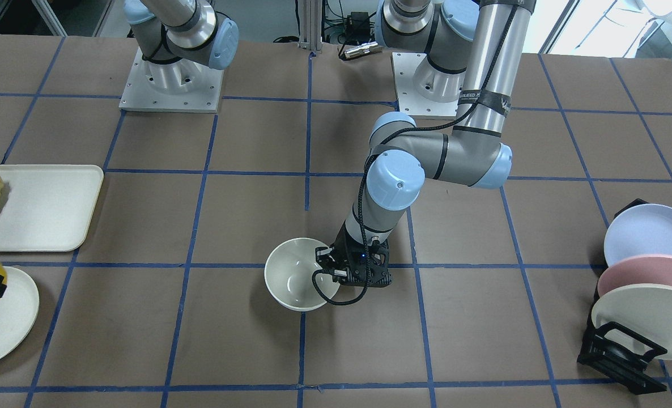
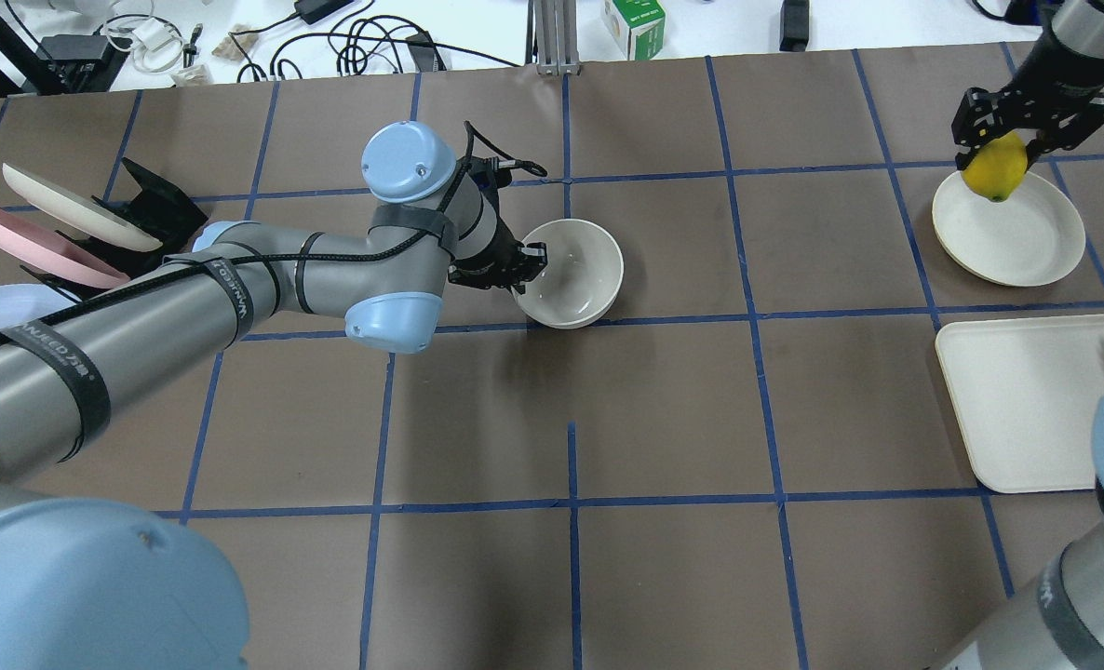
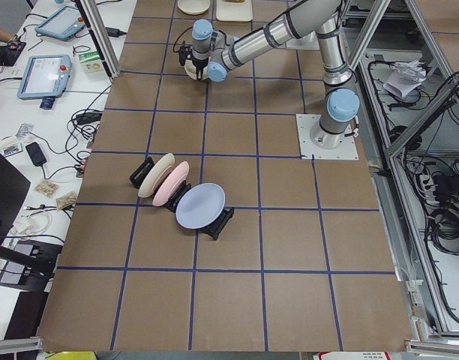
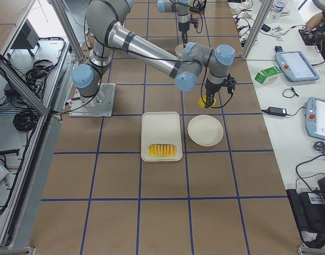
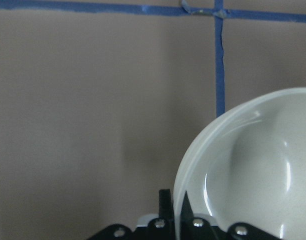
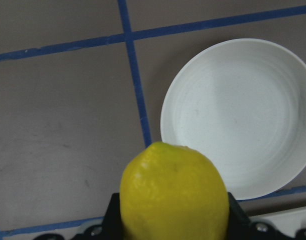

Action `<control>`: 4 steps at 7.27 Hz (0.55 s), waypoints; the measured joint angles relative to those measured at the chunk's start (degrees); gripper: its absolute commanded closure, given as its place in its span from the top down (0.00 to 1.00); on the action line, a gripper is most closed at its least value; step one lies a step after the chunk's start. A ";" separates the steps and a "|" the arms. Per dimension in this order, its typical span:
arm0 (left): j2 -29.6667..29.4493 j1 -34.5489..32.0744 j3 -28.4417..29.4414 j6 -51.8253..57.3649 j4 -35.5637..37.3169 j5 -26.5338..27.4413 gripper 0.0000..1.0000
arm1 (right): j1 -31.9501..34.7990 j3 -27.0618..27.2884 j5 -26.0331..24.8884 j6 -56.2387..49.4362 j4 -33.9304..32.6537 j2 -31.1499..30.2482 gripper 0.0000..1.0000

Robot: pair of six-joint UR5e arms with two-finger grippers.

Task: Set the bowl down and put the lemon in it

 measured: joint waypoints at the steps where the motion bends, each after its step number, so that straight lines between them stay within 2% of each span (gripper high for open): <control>1: 0.24 -0.06 -0.51 -0.26 0.18 -0.11 0.99 | 3.00 0.10 0.02 3.57 1.96 -1.12 0.00; 4: 2.57 0.44 0.13 -0.33 -3.17 -0.05 1.00 | 12.49 0.26 0.96 14.47 4.98 -3.39 0.00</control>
